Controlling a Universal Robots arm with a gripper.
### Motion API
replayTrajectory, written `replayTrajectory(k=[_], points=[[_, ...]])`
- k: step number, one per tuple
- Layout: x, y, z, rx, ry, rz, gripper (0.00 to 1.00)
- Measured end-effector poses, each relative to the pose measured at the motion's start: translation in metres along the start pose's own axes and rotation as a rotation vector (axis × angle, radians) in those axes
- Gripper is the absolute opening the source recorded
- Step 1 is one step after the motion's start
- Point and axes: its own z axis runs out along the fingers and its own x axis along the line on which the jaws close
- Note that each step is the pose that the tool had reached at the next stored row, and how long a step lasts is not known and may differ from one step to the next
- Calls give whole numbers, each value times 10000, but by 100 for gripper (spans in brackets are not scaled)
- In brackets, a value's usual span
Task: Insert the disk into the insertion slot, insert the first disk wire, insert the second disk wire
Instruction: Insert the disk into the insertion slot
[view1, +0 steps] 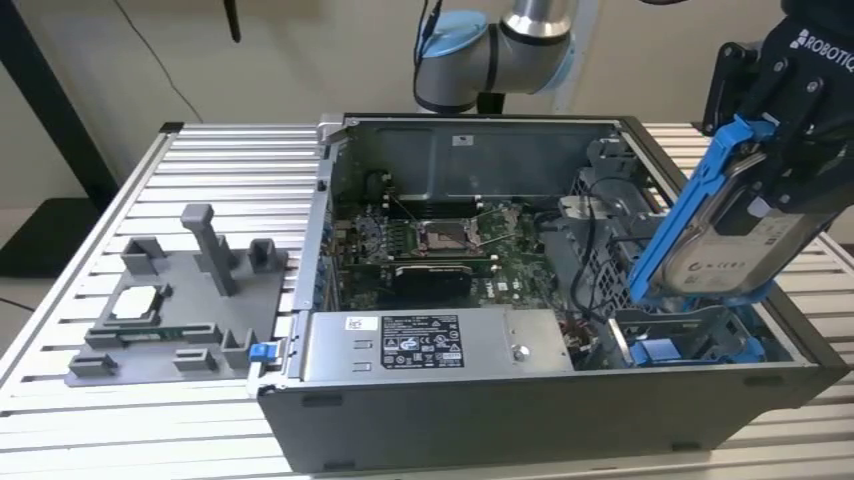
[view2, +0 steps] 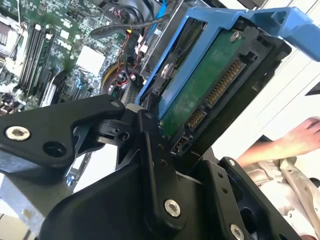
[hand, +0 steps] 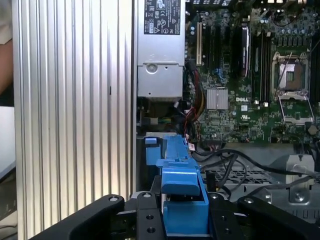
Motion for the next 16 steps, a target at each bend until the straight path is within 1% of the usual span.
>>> replayTrajectory(k=[8,16], points=[[0,-14,66,0,-1,-1,0],[-1,-15,76,0,-3,-1,0]])
